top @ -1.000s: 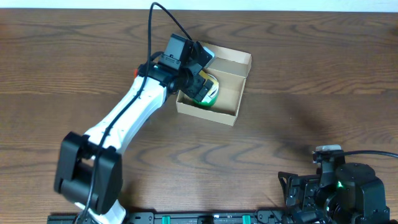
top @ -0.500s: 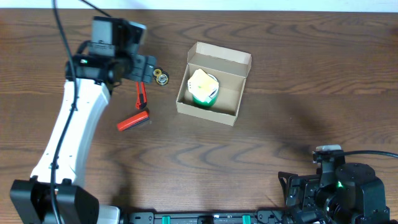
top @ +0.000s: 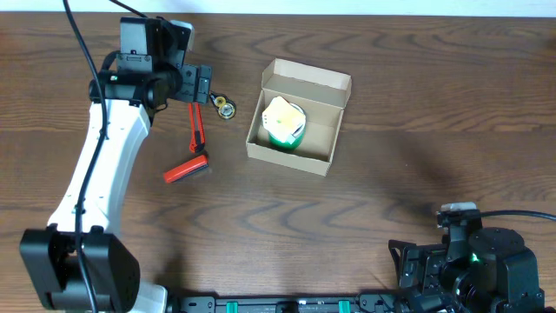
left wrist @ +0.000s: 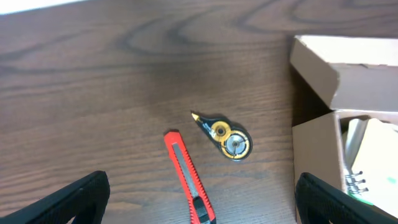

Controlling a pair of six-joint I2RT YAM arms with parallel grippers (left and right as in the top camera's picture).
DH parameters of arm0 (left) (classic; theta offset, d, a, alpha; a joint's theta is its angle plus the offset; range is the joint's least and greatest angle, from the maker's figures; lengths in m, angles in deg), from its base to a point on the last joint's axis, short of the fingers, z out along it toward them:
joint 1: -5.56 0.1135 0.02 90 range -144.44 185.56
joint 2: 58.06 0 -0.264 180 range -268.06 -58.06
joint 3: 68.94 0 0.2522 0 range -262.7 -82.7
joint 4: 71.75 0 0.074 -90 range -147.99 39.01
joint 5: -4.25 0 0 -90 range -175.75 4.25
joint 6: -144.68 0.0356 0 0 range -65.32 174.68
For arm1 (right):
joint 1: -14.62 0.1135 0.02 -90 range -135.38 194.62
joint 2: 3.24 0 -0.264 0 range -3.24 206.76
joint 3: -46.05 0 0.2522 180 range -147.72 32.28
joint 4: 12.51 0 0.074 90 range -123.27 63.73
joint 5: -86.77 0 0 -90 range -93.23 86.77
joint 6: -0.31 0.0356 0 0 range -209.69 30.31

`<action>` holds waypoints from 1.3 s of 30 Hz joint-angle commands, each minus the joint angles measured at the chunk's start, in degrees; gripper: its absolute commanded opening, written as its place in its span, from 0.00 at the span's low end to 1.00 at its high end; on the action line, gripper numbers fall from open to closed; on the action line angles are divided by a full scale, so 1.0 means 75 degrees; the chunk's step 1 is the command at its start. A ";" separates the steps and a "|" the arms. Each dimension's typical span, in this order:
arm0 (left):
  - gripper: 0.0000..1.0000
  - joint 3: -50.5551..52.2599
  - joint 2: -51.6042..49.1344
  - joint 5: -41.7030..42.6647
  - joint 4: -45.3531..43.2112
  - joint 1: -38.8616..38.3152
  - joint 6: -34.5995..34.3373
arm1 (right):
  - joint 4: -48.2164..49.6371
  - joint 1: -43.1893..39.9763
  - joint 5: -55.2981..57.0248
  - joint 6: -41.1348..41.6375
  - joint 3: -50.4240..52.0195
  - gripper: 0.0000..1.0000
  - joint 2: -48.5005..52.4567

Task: Pack container
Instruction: 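Move the left gripper back over the red stapler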

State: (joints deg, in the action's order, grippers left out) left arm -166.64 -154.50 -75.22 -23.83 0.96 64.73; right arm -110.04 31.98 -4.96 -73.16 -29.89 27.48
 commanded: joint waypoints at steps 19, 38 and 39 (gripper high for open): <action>0.95 0.0009 0.0067 -0.0635 0.2477 0.0023 -0.0338 | -0.0006 -0.0090 -0.0029 0.0079 -0.0006 0.99 -0.0012; 0.95 0.3768 0.2474 -0.0641 0.1003 0.0012 0.0866 | -0.0003 -0.0090 -0.0029 0.0079 -0.0006 0.99 -0.0012; 0.95 0.3876 0.2422 -0.0641 0.0877 0.0012 0.1049 | -0.0006 -0.0090 -0.0029 0.0079 -0.0006 0.99 -0.0012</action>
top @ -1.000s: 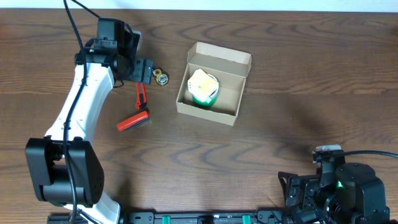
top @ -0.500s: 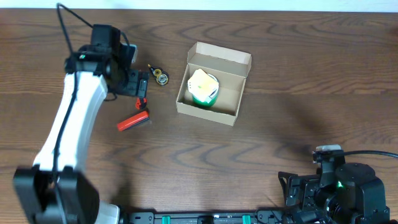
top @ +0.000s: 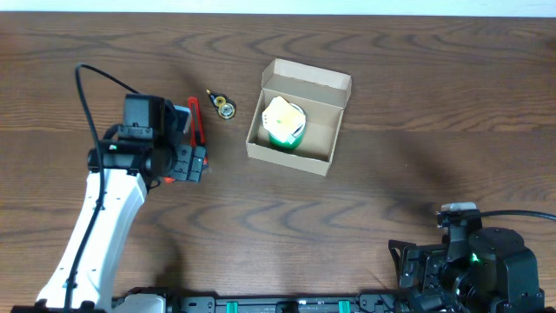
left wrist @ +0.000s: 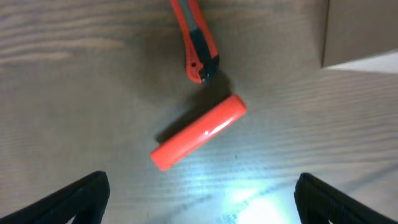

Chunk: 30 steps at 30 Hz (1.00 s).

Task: Pack container
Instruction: 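Move the left gripper back over the red stapler, then grasp the red stapler with the left gripper and lift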

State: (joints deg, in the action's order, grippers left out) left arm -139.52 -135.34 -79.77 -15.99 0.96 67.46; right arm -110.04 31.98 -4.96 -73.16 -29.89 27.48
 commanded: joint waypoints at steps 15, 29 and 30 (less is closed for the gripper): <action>0.95 0.0985 -0.1326 -0.0475 -0.1947 0.0012 0.2515 | -0.0006 -0.0090 -0.0029 0.0079 -0.0006 0.99 -0.0012; 1.00 0.0985 -0.2474 -0.0041 -0.2509 0.0012 0.2535 | -0.0006 -0.0090 -0.0029 0.0079 -0.0006 0.99 -0.0012; 1.00 0.0985 -0.2532 0.0023 -0.2518 0.0012 0.2532 | -0.0006 -0.0090 -0.0029 0.0079 -0.0006 0.99 -0.0012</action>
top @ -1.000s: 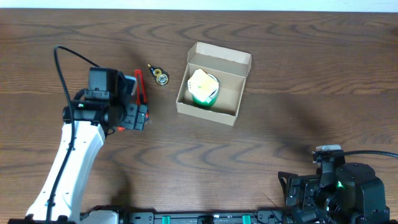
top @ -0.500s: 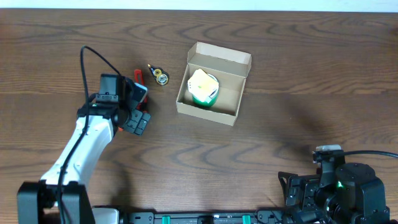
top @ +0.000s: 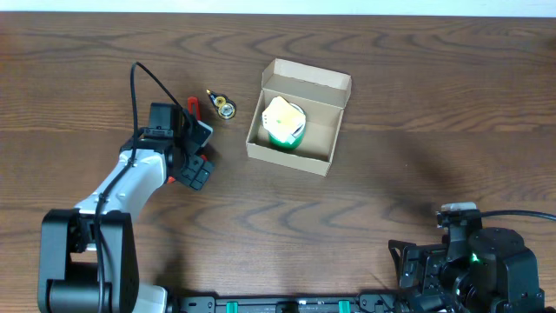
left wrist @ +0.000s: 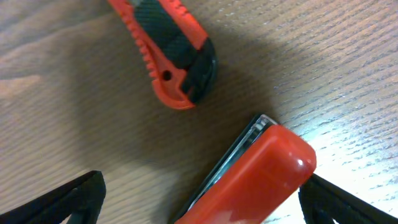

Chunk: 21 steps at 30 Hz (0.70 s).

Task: Pack container
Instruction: 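Grasp the red stapler with the left gripper and lift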

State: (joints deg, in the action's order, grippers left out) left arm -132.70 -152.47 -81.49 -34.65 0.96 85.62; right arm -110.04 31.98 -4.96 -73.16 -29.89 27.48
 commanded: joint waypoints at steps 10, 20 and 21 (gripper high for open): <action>0.66 0.0076 -0.0574 0.0434 -0.0035 0.0012 0.0516 | -0.0003 -0.0090 -0.0032 0.0079 -0.0006 0.99 -0.0012; 0.25 0.0076 -0.0597 0.0434 -0.0029 0.0012 0.0562 | -0.0003 -0.0090 -0.0032 0.0079 -0.0006 0.99 -0.0012; 0.23 0.0076 -0.0597 0.0437 -0.0026 0.0012 0.0562 | -0.0003 -0.0090 -0.0029 0.0079 -0.0006 0.99 -0.0012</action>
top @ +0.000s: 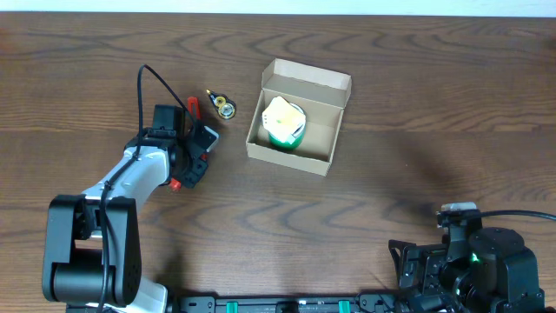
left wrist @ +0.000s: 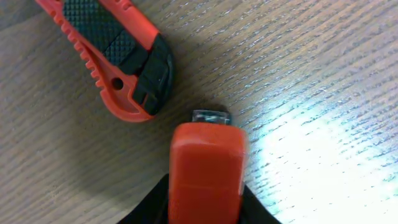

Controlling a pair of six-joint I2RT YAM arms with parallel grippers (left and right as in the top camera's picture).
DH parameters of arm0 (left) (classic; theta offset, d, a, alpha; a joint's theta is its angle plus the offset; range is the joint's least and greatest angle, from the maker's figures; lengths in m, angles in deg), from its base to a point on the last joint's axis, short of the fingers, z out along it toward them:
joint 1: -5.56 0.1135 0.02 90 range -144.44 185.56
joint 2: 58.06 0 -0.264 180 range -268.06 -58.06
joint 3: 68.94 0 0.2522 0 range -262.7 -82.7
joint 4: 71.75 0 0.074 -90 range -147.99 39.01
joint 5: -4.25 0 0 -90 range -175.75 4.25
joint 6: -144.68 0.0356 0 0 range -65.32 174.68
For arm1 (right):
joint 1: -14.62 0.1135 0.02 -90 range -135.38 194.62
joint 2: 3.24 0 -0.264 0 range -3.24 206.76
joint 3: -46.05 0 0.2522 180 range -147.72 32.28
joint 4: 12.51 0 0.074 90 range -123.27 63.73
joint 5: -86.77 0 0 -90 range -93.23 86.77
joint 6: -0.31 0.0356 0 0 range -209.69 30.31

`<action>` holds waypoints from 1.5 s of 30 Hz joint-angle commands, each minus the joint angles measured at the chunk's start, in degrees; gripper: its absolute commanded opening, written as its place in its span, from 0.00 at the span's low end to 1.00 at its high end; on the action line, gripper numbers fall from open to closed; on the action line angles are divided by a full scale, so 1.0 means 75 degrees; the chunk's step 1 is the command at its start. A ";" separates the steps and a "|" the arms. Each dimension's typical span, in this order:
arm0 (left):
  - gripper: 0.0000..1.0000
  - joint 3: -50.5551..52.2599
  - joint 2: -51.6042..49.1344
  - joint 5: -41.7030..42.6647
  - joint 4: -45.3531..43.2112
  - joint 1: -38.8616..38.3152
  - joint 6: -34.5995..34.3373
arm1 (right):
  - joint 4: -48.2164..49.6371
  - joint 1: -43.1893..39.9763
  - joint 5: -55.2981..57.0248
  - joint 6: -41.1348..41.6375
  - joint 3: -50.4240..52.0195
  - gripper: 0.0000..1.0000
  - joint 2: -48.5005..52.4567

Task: Pack container
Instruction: 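Grasp the red stapler with the left gripper and lift, then carry the red stapler over the box with the left gripper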

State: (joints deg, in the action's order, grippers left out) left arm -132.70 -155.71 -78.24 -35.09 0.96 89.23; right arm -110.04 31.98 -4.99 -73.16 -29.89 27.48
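Observation:
The open cardboard box (top: 307, 80) stands at the table's middle back, with a green and white item (top: 284, 122) inside. My left gripper (left wrist: 204, 211) is down on the table left of the box, shut on a red bar-shaped item (left wrist: 206, 165) with a metal tip. Black fingers (left wrist: 152, 208) press on both of its sides. A red box cutter (left wrist: 118, 56) lies just beyond the bar's tip. In the overhead view the gripper (top: 188, 162) covers most of the bar. My right arm (top: 473, 261) sits folded at the front right; its jaws are not discernible.
A small black and gold correction tape roller (top: 223, 106) lies between the box cutter (top: 193, 107) and the box. The left arm's cable arcs above its wrist. Bare wooden table (top: 417, 130) spreads to the right of the box.
The left gripper was open around the red bar lying askew. Now its jaws are shut on the bar, which points straight ahead of the wrist camera. The right arm is unchanged.
The left gripper was open, high over the correction tape and box cutter. Then it hung open above the red bar, further toward the front. Then it was low with the bar between its fingers, and now it is shut on the bar.

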 commanded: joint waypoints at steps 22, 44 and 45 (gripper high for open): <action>0.06 -0.2404 0.1480 0.2973 0.0673 -0.0079 -0.4438 | -0.0003 -0.0090 -0.0029 0.0079 -0.0006 0.99 -0.0012; 0.06 -0.2500 0.0038 0.1204 -0.2722 -0.4261 -0.6933 | -0.0006 -0.0090 -0.0026 0.0079 -0.0006 0.99 -0.0012; 0.06 -0.2500 0.0032 0.0906 -0.2739 -0.4325 -0.6930 | -0.0006 -0.0090 -0.0026 0.0079 -0.0006 0.99 -0.0012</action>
State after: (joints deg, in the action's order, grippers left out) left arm -150.86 -155.58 -63.64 -54.98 -30.60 40.12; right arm -110.04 31.98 -4.99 -73.16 -29.89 27.48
